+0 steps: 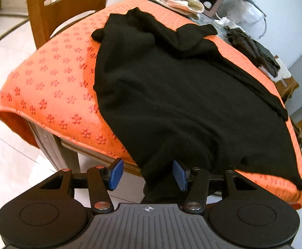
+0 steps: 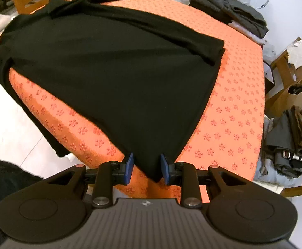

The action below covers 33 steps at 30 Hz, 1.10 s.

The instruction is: Fold clothes

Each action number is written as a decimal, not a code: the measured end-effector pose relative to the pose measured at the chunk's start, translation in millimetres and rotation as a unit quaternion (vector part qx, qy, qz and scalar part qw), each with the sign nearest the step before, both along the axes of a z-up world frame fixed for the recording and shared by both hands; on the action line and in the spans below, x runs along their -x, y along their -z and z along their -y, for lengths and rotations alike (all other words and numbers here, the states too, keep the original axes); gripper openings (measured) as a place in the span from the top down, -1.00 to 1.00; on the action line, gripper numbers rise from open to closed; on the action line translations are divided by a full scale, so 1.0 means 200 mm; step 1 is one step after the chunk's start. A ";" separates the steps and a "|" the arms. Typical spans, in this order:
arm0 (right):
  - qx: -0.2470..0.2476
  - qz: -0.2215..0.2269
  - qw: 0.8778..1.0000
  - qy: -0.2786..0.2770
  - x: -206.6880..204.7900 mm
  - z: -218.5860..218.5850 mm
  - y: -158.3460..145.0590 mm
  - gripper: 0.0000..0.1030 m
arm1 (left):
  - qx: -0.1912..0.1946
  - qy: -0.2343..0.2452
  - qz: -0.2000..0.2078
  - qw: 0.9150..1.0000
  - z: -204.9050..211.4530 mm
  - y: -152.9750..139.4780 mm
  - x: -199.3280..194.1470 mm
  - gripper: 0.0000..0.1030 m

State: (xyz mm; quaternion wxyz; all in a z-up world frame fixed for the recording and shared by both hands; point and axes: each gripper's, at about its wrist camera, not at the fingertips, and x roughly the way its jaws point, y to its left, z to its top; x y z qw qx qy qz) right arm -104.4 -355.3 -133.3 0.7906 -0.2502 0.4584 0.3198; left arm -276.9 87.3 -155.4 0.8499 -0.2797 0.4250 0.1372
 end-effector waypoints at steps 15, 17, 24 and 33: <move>0.002 0.005 1.000 0.005 -0.01 0.01 0.02 0.47 | 0.041 -0.013 -0.005 0.999 0.06 0.03 -0.01 0.68; 0.007 0.010 1.000 0.009 -0.01 0.01 0.02 0.76 | 0.022 -0.012 -0.003 1.000 0.10 0.00 -0.01 0.92; -0.015 0.050 0.998 0.038 0.00 0.02 -0.09 0.84 | -0.001 -0.029 0.028 0.999 0.07 -0.18 0.09 0.93; -0.033 0.106 0.991 0.075 -0.08 -0.01 -0.29 0.85 | -0.034 -0.049 0.084 0.995 0.05 -0.48 -0.02 0.93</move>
